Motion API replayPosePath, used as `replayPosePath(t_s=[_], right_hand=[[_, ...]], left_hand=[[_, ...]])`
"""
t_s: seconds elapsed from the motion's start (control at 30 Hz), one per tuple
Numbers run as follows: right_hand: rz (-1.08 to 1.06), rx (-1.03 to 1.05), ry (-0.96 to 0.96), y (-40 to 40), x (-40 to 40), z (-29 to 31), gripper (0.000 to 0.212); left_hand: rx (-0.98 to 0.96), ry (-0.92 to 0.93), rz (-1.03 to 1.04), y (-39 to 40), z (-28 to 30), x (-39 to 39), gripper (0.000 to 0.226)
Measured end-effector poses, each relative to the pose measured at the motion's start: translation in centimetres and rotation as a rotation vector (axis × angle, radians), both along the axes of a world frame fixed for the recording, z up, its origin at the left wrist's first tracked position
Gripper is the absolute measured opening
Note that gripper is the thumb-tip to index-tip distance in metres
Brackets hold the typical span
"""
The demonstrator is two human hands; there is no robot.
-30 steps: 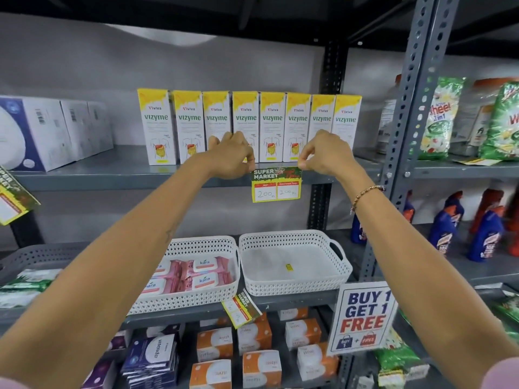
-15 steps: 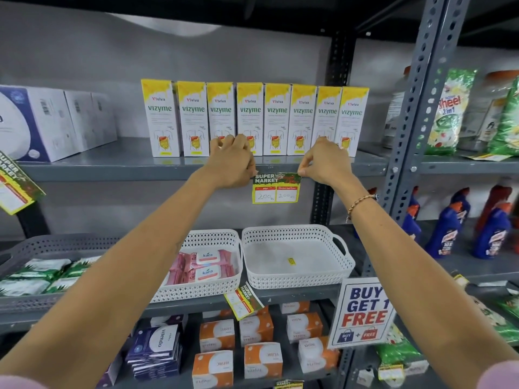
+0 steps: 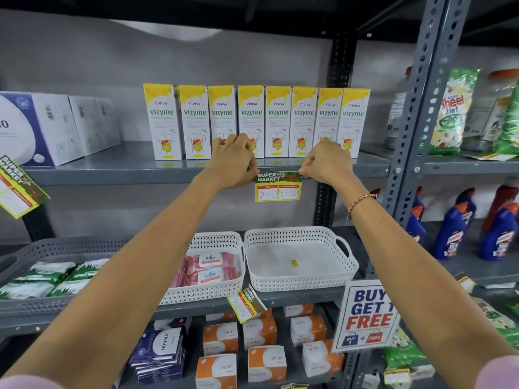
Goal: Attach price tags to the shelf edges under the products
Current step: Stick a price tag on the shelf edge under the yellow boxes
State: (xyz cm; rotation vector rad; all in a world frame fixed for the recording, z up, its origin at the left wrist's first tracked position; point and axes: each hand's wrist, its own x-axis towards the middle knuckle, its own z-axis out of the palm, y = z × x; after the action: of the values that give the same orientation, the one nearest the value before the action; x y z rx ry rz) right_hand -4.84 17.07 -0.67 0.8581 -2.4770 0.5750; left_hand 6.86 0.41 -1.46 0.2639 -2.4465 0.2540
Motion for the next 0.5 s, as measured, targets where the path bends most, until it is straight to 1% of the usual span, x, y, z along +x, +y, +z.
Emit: replayPosePath(t_s=[0.3,0.5], right_hand=[[-0.024,-0.037,0.006,-0.1,-0.8,0.3,0.013],[-0.018,-0.026,0.027,-0.5,-1.2,0.5,0.014]], left_hand=[[-0.015,0.029,0.007,0.1,0.3,-0.6,0.023],[-0.007,0.028,0.031,-0.1,0.6,-0.8,0.025]])
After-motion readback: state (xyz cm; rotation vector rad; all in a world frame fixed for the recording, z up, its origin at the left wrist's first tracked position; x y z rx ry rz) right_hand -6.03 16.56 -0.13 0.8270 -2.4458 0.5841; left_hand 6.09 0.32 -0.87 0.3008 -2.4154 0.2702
